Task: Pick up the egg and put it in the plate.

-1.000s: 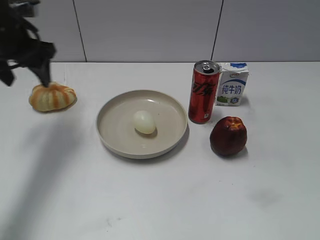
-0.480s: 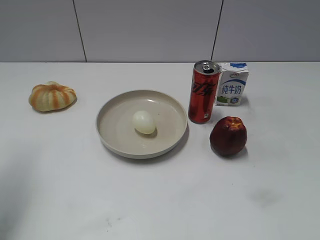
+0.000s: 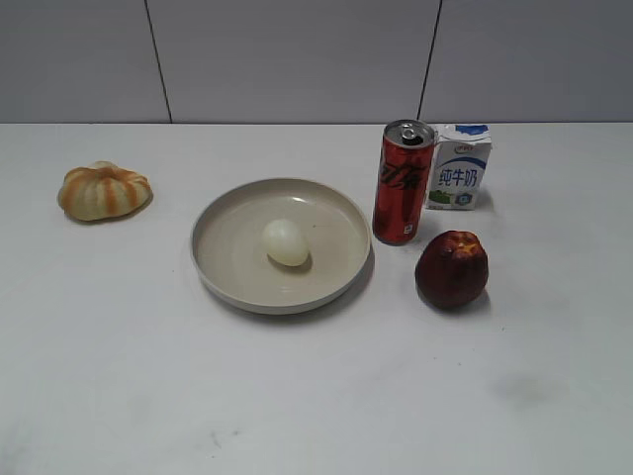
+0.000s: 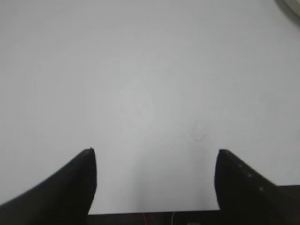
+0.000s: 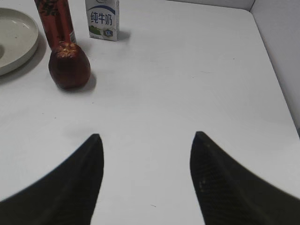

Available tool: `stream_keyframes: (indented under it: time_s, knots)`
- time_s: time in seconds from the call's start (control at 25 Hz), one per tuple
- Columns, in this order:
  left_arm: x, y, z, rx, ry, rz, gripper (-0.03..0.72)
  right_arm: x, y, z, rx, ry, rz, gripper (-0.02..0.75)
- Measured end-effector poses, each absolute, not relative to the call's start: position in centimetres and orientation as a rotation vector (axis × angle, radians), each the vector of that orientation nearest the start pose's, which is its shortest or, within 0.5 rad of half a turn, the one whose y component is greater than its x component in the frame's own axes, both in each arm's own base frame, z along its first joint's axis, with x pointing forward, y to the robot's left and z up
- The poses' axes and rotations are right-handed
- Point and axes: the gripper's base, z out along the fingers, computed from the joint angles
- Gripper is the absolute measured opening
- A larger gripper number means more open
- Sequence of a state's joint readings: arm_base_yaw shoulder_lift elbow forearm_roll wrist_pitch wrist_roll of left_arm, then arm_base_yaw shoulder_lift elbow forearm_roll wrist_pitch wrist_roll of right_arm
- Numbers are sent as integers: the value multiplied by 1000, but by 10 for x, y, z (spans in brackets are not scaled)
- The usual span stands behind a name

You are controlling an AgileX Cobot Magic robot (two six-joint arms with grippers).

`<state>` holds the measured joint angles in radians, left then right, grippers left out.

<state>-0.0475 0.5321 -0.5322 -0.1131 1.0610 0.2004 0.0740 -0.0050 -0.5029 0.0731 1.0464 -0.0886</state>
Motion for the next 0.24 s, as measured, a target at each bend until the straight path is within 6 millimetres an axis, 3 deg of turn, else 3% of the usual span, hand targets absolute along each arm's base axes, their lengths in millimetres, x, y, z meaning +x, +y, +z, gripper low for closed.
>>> stream_keyframes:
  time_s: [0.24]
  knots:
    - [29, -11, 279, 263, 2212, -63, 573, -6, 5, 279, -167, 2014, 78, 447]
